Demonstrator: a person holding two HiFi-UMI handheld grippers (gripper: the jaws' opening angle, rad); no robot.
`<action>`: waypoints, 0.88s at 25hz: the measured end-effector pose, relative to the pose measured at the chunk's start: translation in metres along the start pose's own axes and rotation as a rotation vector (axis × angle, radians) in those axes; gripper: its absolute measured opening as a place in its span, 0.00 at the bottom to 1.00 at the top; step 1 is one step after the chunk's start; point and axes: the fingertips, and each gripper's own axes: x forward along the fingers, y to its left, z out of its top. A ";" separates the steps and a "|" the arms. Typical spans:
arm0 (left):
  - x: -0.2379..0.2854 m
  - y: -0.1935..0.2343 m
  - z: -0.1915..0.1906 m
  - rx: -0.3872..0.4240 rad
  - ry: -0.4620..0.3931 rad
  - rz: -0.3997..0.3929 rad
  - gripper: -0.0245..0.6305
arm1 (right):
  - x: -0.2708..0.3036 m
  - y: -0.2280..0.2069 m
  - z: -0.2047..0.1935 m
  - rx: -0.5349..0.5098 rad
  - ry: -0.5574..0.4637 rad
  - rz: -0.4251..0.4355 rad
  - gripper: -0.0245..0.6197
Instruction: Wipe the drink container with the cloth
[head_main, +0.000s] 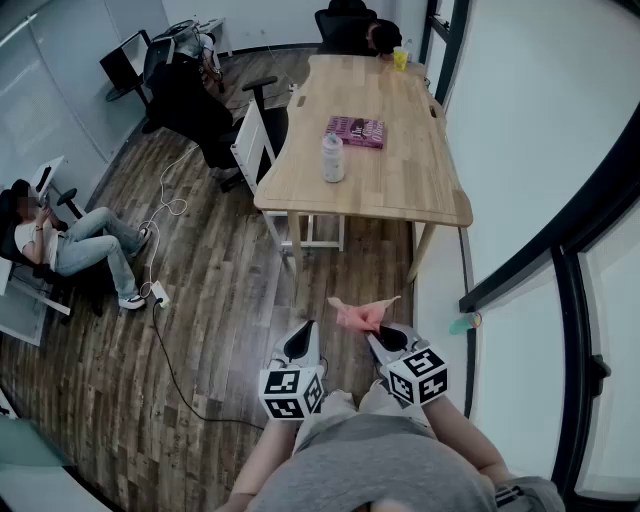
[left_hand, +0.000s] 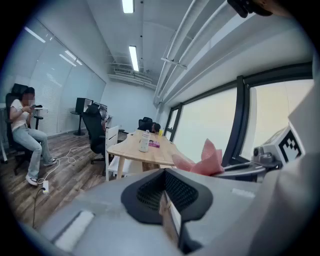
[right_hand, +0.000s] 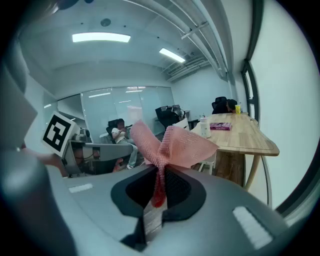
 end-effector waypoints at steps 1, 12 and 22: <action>-0.002 -0.001 0.000 0.000 -0.002 0.000 0.04 | -0.002 0.001 0.000 -0.001 -0.001 0.000 0.07; -0.012 -0.014 -0.004 0.013 -0.005 -0.009 0.04 | -0.012 0.009 -0.006 -0.015 0.000 0.011 0.07; -0.017 -0.005 -0.005 0.019 -0.002 -0.014 0.04 | -0.005 0.012 -0.006 0.032 -0.017 0.008 0.08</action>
